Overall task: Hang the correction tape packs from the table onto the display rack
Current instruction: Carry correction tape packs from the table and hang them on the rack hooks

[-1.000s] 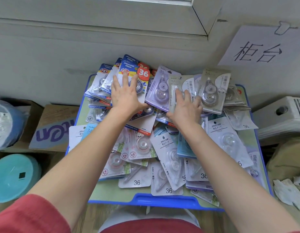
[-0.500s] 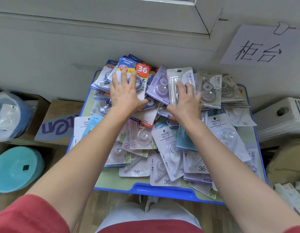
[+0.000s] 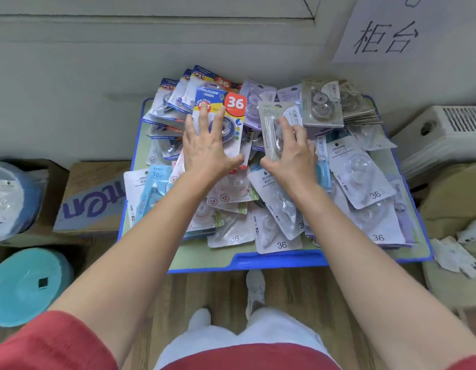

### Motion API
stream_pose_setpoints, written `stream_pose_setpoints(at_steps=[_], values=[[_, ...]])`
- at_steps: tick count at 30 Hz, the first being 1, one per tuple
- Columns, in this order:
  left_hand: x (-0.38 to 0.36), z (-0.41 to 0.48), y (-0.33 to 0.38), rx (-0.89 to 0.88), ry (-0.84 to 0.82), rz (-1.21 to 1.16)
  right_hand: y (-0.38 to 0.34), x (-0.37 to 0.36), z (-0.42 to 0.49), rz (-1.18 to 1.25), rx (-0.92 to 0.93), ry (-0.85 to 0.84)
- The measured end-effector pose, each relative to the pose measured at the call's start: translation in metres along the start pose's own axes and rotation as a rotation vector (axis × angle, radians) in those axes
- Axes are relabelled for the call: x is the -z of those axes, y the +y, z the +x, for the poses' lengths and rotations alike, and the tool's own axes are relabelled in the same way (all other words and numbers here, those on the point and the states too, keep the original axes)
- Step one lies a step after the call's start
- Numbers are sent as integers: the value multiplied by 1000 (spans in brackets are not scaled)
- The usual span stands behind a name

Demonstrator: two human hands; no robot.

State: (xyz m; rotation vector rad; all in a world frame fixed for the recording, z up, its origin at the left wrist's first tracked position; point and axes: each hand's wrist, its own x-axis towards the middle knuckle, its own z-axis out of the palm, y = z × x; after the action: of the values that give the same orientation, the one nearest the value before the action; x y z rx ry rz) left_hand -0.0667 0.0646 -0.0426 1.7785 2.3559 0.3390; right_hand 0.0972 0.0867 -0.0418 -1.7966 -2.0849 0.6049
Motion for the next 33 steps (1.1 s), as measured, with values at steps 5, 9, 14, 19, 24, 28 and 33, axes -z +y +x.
stream_pose_setpoints(at_steps=[5,9,14,19,24,28,33], values=[[-1,-42,-14,-143,-50,-72,-4,-14,-60,-45,-66,107],[-5,-88,-29,-310,-83,-81,-9,-35,-126,-12,-170,195],[-16,-139,-37,-455,-139,-2,-12,-59,-208,7,-288,293],[-31,-193,-33,-590,-159,9,-6,-73,-283,46,-407,352],[-44,-262,-25,-733,-188,3,3,-83,-367,36,-544,378],[-58,-319,-20,-866,-261,17,4,-96,-435,78,-692,453],[-76,-376,-18,-1068,-360,9,-5,-118,-506,130,-905,578]])
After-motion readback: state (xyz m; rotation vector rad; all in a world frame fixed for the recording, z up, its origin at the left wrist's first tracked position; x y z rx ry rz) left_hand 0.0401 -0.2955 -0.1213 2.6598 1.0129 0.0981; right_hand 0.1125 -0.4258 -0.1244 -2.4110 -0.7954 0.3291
